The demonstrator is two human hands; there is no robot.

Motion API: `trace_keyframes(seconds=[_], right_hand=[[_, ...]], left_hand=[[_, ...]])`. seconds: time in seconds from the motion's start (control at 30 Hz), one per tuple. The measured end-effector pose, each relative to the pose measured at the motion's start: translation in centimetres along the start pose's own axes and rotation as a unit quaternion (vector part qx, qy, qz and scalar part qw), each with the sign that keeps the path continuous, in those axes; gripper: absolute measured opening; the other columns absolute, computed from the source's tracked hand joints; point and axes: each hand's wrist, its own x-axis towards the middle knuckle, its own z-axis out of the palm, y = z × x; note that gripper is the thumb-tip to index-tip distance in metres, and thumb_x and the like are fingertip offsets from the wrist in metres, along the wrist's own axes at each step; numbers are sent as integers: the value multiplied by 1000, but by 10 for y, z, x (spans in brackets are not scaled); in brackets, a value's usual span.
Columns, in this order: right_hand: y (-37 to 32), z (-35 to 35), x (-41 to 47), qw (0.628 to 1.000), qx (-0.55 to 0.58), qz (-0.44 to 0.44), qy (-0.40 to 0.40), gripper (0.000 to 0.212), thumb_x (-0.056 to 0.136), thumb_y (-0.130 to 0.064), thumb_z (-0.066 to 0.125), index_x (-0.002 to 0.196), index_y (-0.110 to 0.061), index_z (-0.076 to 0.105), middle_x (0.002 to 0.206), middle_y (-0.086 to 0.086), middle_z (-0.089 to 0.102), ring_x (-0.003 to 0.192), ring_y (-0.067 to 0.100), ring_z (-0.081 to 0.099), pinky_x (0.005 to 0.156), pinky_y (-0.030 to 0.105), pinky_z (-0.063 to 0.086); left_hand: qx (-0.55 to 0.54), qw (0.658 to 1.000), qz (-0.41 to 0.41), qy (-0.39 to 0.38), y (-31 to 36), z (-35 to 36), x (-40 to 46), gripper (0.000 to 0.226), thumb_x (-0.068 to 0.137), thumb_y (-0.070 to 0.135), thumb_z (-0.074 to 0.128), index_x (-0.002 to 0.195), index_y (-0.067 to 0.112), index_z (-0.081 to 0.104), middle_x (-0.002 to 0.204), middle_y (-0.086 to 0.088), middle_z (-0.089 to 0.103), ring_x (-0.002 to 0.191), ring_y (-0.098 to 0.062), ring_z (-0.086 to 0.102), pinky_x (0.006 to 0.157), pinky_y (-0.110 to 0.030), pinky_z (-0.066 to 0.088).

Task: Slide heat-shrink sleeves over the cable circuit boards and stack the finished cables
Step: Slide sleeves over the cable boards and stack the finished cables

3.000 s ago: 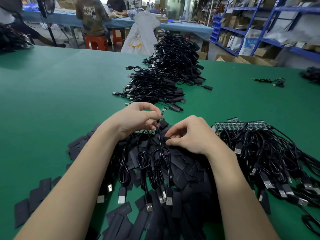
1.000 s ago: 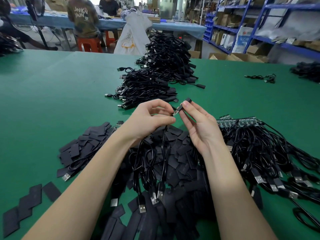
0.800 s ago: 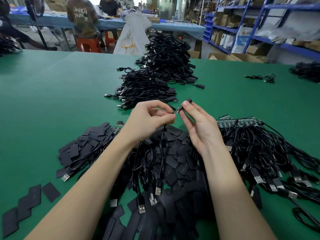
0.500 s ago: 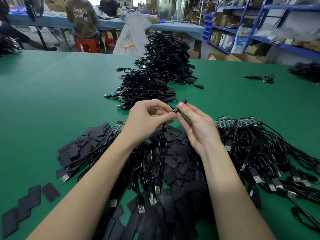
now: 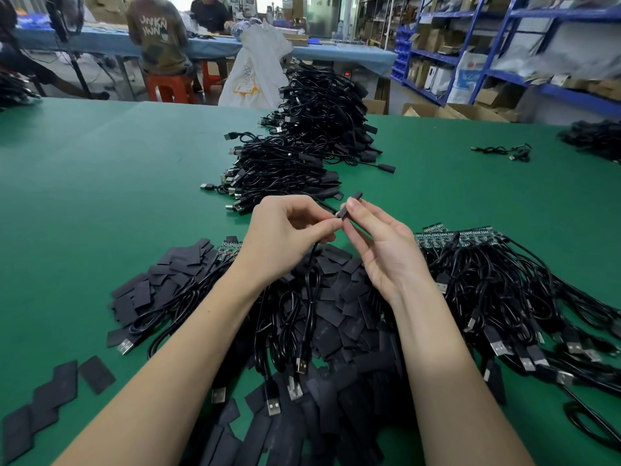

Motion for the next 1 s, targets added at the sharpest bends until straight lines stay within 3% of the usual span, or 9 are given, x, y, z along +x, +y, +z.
trace_keyframes(seconds=[0.17,0.33,0.53,0.63,0.7,0.77,0.9,1.0], right_hand=[[0,-2,-1,1000,-12,10,-5,13,90,-5,73,102,-2,71,92,5,78,89,9,75,76,16,57],[2,-2,-1,999,-24,13,-18,18,89,-5,73,107,-2,69,91,3,78,90,8,75,77,17,57],[5,3,-2,999,-29,-7,-17,27,88,-4,75,115,-3,68,95,7,77,89,15,74,78,21,58],[6,3,-2,996,-66,-49,-23,24,91,-5,73,111,-18,71,88,1,76,81,12,71,78,23,58],[6,4,-2,995,-76,-61,-20,23,91,-5,72,110,-18,73,84,-3,74,80,10,70,77,23,58],[6,4,-1,995,-75,-65,-12,22,90,-4,73,108,-15,74,82,-5,74,79,10,70,77,22,58],[7,4,-1,995,-71,-69,-2,20,88,-3,76,103,-15,75,84,-3,76,80,10,72,77,22,58],[9,5,-1,995,-56,-74,21,18,86,-3,77,101,-14,75,84,-4,78,81,9,73,74,20,58]], left_hand=[[3,1000,14,-6,-2,1,0,8,83,15,83,86,10,78,77,-1,77,74,-17,76,76,-34,63],[1,1000,5,-17,-4,-3,3,14,79,11,86,88,10,76,80,-2,77,72,-13,73,71,-22,57],[-30,1000,-10,1,-5,-2,2,13,81,14,85,86,12,73,77,-4,77,73,-21,76,74,-34,62],[-42,999,-25,-4,-5,-1,3,14,80,12,85,88,13,73,79,-5,77,74,-30,75,79,-43,61],[-52,998,-39,-18,-3,-1,3,15,81,10,84,91,13,73,82,-6,78,82,-41,72,82,-50,59],[-57,997,-49,-22,-3,-2,3,14,82,8,82,92,12,73,82,-6,78,82,-42,72,80,-53,59],[-68,995,-66,-6,-5,-3,5,12,82,12,83,88,12,73,76,-6,78,70,-17,75,71,-24,55],[-47,994,-95,-12,-4,0,4,11,86,22,80,89,13,74,68,-2,75,72,-18,75,71,-24,55]])
